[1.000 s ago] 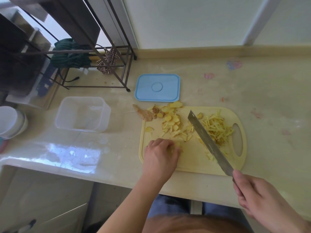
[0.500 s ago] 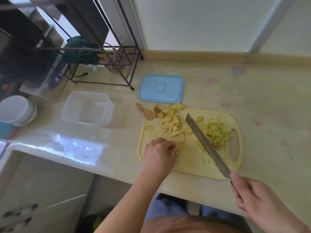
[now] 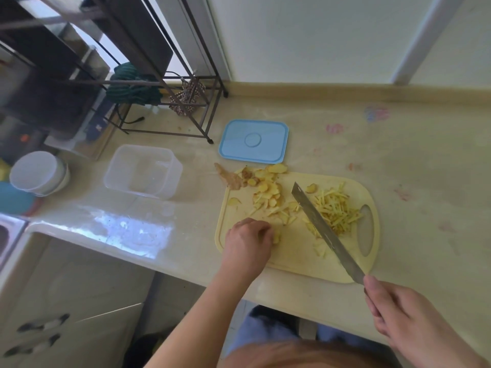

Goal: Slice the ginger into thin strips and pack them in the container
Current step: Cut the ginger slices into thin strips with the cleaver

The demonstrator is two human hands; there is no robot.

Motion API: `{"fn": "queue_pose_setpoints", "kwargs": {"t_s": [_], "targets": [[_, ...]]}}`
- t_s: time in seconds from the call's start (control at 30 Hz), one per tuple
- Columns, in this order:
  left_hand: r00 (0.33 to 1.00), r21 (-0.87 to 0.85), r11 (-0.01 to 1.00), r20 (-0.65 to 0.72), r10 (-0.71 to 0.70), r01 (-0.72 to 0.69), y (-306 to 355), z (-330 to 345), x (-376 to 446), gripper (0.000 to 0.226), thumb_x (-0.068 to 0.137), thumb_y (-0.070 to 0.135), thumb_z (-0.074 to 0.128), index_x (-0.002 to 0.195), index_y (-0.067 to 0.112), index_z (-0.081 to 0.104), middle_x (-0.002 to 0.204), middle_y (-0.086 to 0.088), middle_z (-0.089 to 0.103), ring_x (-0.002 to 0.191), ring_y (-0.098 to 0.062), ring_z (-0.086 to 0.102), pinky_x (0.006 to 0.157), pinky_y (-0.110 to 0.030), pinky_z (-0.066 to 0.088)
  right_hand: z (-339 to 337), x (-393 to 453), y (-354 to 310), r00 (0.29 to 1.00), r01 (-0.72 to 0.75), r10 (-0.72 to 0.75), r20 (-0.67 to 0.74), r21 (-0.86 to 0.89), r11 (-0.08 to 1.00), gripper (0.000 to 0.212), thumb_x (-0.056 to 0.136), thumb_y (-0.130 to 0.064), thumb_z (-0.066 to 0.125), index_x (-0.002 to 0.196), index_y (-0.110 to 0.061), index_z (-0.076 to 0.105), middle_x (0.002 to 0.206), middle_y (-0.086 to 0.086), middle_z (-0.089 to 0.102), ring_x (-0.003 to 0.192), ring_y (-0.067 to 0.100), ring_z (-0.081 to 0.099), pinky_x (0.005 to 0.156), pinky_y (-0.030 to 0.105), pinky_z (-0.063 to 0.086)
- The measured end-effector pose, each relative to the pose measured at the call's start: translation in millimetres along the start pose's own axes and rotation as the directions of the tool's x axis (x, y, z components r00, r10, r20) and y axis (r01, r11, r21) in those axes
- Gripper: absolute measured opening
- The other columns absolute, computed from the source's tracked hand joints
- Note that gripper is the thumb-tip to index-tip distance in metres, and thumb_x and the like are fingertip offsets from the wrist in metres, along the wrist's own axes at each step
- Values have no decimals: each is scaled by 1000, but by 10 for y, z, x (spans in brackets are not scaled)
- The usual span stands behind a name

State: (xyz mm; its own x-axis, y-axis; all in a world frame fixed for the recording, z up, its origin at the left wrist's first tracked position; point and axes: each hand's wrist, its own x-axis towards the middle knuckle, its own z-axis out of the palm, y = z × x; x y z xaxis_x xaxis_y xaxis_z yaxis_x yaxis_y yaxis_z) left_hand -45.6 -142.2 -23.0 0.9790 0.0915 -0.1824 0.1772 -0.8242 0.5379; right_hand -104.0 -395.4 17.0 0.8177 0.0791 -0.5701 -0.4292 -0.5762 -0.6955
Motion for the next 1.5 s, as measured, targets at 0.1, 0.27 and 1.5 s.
{"fn": "queue_pose_setpoints", "kwargs": {"t_s": [0.1,0.27,1.5], "targets": [[994,42,997,88,-62,58,55,-22,3,18,94,23,66,106,16,77,94,5,65,84,-11,56,73,-20,42,12,1,32,1000,-7,7,15,22,1000,91,54,-102,23,65,-15,48,43,0,40,42,14,38,49,25,32],[959,-2,964,106,-263,264,122,-29,17,18,93,27,67,106,17,74,92,8,63,79,-6,56,58,-9,36,24,-7,37,998,7,-8,55,25,1000,91,52,-102,22,64,-16,49,41,-3,41,38,7,37,42,15,28],[677,-684,486,14,-736,543,290,482,-380,25,87,29,71,64,21,65,60,-1,63,55,-20,54,59,-43,50,-141,582,-125,925,187,-76,373,-269,945,67,80,-70,28,62,-7,42,45,0,41,38,7,38,45,17,30]]}}
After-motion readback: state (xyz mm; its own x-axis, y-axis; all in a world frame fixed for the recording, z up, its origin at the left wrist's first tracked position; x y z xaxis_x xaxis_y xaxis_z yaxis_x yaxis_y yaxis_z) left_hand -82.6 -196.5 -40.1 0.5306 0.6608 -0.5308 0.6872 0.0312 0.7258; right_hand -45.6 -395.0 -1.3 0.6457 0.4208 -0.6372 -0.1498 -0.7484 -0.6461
